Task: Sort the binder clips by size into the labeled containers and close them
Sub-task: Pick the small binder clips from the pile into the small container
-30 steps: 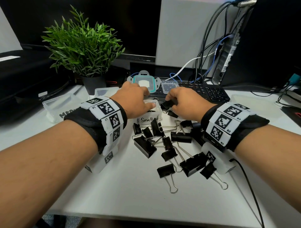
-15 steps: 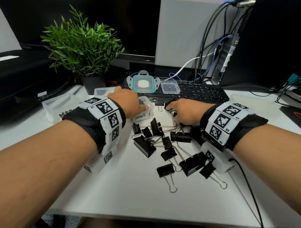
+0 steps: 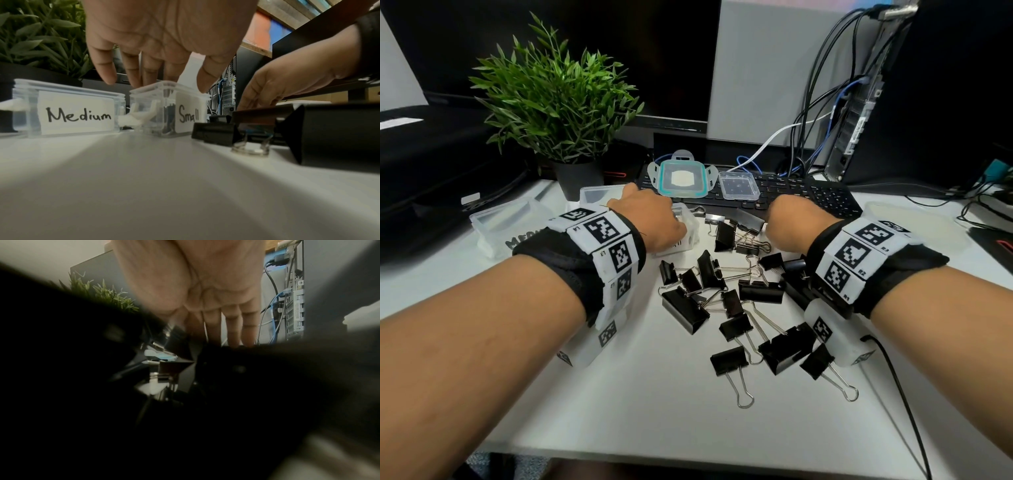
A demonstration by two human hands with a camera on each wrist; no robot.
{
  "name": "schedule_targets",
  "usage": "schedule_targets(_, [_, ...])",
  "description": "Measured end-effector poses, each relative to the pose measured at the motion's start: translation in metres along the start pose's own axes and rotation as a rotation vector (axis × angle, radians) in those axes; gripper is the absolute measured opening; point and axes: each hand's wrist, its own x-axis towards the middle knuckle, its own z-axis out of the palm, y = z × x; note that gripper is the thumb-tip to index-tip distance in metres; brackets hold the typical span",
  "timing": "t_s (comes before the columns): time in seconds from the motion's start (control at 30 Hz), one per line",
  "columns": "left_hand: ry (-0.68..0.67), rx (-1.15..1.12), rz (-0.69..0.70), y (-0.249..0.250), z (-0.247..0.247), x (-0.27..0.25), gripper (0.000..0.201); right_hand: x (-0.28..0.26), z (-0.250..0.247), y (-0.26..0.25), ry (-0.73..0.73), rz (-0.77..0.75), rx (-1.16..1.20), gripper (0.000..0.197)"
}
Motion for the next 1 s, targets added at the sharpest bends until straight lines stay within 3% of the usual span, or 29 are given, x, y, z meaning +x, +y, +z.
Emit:
schedule_targets(0.17, [0.073,-0.045,0.104,0.0,0.002,0.0,0.045,0.002,0.004,-0.003,-0.192,-0.08,-0.239,0.032])
schedule_targets(0.27, [0.119,-0.092,0.169,-0.001,0.003,0.0,0.043,0.002,0.006,-0.004,-0.181,-0.109,-0.251,0.04])
schedule_targets(0.5, [0.138,-0.097,0.254,-0.004,0.005,0.003,0.039,-0.005,0.004,-0.004,-0.139,-0.16,0.033,0.051])
schedule_targets(0.63, [0.115,0.06,0.361,-0.003,0.009,0.006,0.06,0.003,0.003,-0.003,-0.088,-0.072,0.04,0.056])
schedule_targets(0.77, [0.049,0.233,0.367,0.001,0.011,0.006,0.054,0.007,0.01,-0.001,-0.143,-0.107,-0.008,0.071])
schedule_targets(0.9, [0.034,0.241,0.305,0.003,0.012,0.006,0.044,0.007,0.012,-0.003,-0.224,-0.172,-0.152,0.058])
schedule_targets(1.0, [0.041,0.26,0.288,0.003,0.012,0.005,0.042,0.004,0.007,-0.001,-0.159,-0.146,-0.209,0.045])
